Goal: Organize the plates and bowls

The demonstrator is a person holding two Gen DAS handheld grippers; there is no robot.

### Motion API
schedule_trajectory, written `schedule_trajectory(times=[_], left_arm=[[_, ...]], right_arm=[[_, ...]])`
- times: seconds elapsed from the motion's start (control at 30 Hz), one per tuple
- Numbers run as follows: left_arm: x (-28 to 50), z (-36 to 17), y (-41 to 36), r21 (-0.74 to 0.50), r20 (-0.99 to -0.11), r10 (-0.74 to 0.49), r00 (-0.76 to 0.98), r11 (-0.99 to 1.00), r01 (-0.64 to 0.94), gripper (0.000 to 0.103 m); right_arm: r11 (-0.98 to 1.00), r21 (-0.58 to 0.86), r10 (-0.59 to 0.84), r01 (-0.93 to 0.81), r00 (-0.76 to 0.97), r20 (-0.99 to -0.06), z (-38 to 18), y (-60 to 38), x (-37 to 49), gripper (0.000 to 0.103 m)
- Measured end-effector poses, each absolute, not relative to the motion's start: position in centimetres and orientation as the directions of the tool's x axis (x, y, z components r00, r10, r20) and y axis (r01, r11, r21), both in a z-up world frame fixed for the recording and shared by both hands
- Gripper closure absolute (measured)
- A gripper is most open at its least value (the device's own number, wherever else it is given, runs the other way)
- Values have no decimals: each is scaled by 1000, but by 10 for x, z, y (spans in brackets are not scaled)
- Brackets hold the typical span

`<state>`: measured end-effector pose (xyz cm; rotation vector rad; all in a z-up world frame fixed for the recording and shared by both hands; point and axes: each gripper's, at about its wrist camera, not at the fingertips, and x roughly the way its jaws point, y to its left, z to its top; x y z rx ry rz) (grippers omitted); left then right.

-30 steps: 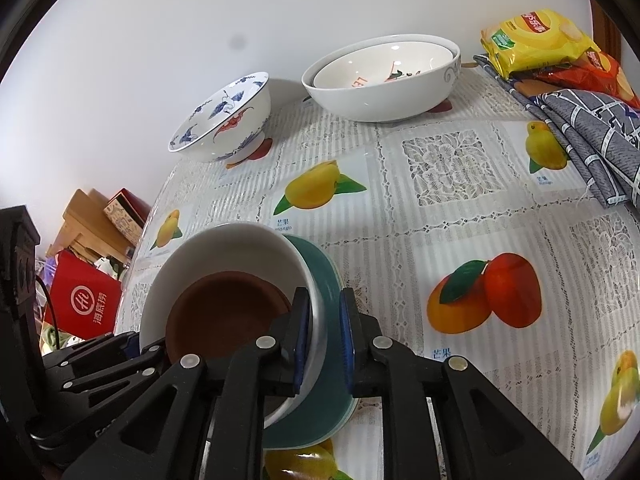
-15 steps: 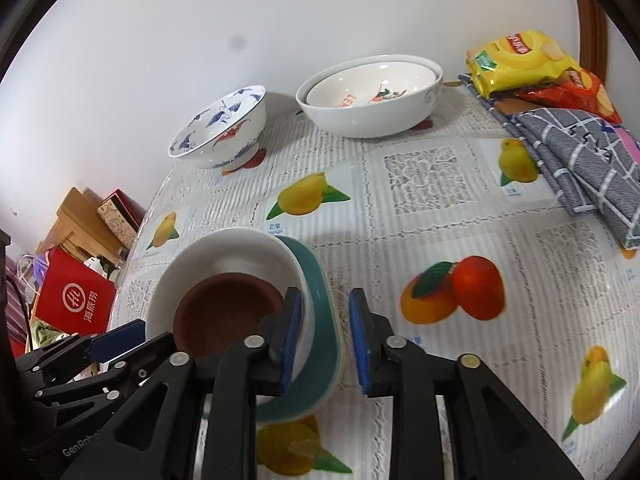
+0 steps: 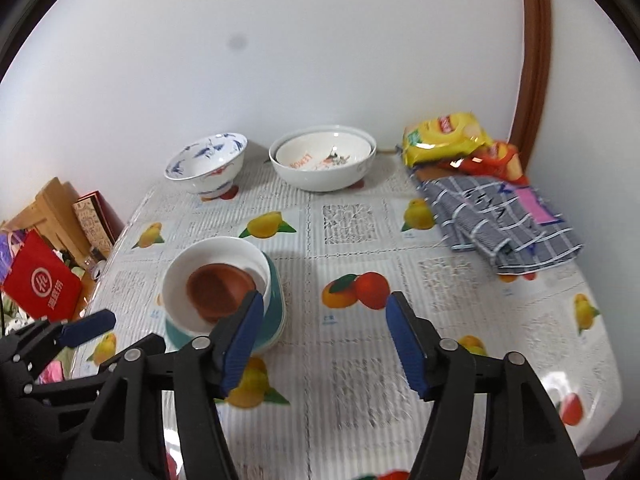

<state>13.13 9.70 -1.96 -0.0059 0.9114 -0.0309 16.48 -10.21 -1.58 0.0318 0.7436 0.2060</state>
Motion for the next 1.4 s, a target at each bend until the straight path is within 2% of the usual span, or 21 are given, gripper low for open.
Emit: schedule_trajectory(times=[0.07,0.27,0.3,0.33,0.4,0.53,0.77,1.03,1.4], left_arm=[[118,-14,92,-15,-779,-23,627,1000,19,31],[84,1,76,-28,-758,-34,651,999,20,24],[79,4,73,-26,-754,-34,656,999,22,23],[75,6,70,-25,-750,-35,660,999,25,22],[67,12,60,-17,-743,-39,669,999,38,22],[56,18,43,1,-724,-25,690,999,38,17],[51,16,32,20,-729,6,685,1000,13,16],[50,16,36,-36,-728,-18,685,999,-12,16],[46,21,39,-44,-725,-13,689,999,-28,16]], right_arm=[[979,79,192,-188,718,-669,-10,-104,150,39],[978,102,204,-183,729,-653,5,-124,110,39],[979,105,201,-175,736,-647,7,-131,102,37],[981,100,190,-165,741,-645,9,-136,96,27],[987,81,160,-140,760,-629,11,-146,85,19],[994,54,110,-97,798,-593,17,-166,67,12],[993,85,116,-81,792,-599,17,-192,56,11],[996,56,90,-70,795,-600,16,-194,50,11],[995,71,97,-68,796,-598,16,-197,47,11]])
